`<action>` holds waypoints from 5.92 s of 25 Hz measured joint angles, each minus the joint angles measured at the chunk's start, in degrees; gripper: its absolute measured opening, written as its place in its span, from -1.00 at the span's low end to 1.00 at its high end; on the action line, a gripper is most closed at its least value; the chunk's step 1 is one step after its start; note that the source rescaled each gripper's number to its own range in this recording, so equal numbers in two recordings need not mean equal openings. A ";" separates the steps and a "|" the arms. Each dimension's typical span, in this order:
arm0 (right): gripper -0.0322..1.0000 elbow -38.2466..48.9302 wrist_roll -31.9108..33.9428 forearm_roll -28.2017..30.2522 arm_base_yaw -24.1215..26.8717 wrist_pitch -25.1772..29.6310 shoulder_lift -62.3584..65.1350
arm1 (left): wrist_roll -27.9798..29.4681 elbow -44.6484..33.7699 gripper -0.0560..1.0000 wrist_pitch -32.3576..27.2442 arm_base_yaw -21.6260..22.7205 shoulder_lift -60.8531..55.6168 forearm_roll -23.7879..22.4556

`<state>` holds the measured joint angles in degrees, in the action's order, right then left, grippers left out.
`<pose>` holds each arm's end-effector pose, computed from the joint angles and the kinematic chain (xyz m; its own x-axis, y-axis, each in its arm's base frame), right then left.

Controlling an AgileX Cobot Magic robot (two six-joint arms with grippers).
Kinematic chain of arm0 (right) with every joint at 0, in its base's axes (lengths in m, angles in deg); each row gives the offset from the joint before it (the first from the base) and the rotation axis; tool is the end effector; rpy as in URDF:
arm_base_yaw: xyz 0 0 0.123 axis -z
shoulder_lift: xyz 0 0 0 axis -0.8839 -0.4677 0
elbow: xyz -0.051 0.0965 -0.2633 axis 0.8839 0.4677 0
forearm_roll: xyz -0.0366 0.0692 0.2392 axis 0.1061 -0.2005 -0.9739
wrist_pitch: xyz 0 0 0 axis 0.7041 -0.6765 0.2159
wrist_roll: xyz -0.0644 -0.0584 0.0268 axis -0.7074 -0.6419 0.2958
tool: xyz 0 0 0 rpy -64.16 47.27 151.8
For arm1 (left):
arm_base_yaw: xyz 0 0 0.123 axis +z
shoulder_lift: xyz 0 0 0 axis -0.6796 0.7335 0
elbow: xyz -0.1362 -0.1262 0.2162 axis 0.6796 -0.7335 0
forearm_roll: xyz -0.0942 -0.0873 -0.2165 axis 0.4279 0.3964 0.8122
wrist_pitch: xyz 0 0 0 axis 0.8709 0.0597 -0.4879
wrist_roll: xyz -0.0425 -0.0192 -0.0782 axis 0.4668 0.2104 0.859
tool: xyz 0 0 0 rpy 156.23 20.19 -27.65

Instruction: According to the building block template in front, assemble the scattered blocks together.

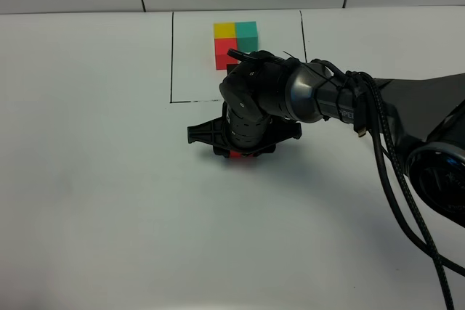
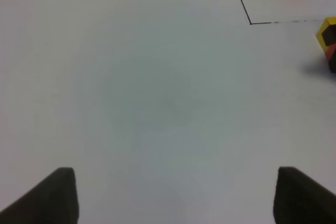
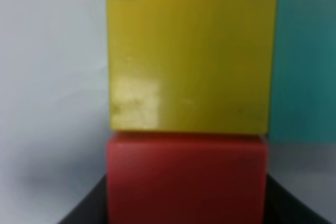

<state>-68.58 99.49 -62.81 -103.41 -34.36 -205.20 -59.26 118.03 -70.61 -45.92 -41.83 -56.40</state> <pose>0.3484 0.2928 0.1072 -0.9646 -0.0021 -0.2637 -0.0246 0.9963 0.0819 -0.0051 -0.0002 0.2805 -0.4261 0.0062 -0.9046 0.0518 0.9985 -0.0176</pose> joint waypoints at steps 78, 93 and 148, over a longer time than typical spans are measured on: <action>0.95 21.36 -54.77 -14.88 37.06 2.07 41.88 | -0.06 0.00 0.59 0.00 0.00 0.00 0.00; 0.93 43.75 -51.29 -14.98 37.06 4.66 77.01 | -0.06 0.00 0.59 0.00 0.00 0.00 0.00; 0.47 62.91 -48.10 -13.48 38.02 18.85 126.98 | -0.06 0.00 0.59 0.00 0.00 0.00 0.00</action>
<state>-5.66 51.39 -76.29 -65.39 -15.52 -78.23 -59.32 118.03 -70.61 -45.92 -41.83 -56.40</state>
